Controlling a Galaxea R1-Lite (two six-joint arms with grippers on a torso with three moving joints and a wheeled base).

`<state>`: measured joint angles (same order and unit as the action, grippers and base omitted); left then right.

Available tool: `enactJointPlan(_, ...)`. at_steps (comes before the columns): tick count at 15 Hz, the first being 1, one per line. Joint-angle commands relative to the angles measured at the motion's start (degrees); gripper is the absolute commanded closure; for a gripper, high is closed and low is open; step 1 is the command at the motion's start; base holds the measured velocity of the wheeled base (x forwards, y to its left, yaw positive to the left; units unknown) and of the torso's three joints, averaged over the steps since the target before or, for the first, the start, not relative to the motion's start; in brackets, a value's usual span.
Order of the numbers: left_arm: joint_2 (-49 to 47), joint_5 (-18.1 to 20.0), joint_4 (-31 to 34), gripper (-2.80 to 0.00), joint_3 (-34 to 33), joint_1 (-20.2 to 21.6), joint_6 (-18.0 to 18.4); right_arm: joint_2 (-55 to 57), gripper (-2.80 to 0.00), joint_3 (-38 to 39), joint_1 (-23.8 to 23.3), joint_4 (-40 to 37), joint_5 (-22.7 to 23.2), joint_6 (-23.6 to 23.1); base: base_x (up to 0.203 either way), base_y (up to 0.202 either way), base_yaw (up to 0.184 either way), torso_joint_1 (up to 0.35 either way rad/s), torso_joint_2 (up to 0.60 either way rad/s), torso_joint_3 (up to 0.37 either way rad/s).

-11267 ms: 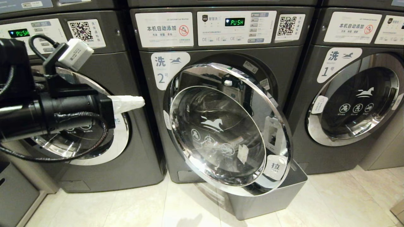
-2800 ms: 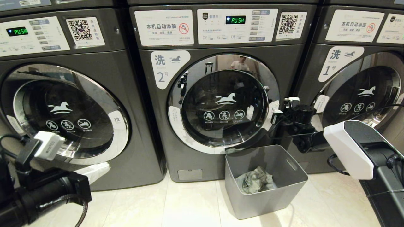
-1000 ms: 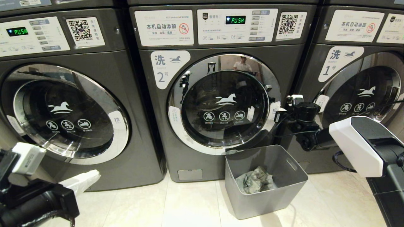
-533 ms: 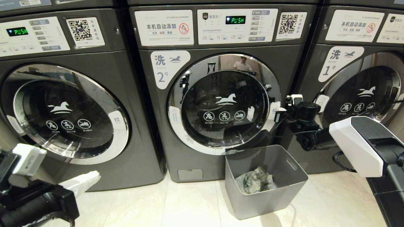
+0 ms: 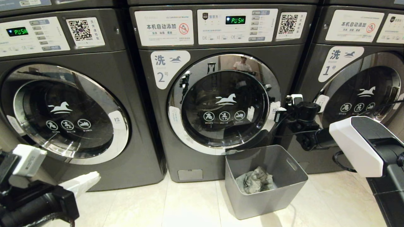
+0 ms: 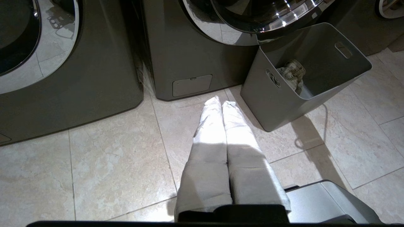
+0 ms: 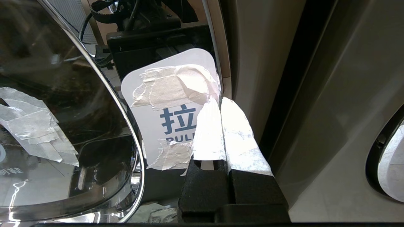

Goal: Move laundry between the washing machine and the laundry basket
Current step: Press the washing machine door tightly with the right hand

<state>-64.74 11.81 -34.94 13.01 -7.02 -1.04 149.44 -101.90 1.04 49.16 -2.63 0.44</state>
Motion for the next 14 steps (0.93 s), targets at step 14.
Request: enactJointPlan(14, 1.73, 0.05, -0.22, 0.00, -1.80, -0.01, 0.42, 1.72, 0.00, -3.04, 0.09, 0.29, 1.75, -0.17, 0.040, 0.000, 0.000, 0.001, 0.00, 0.001)
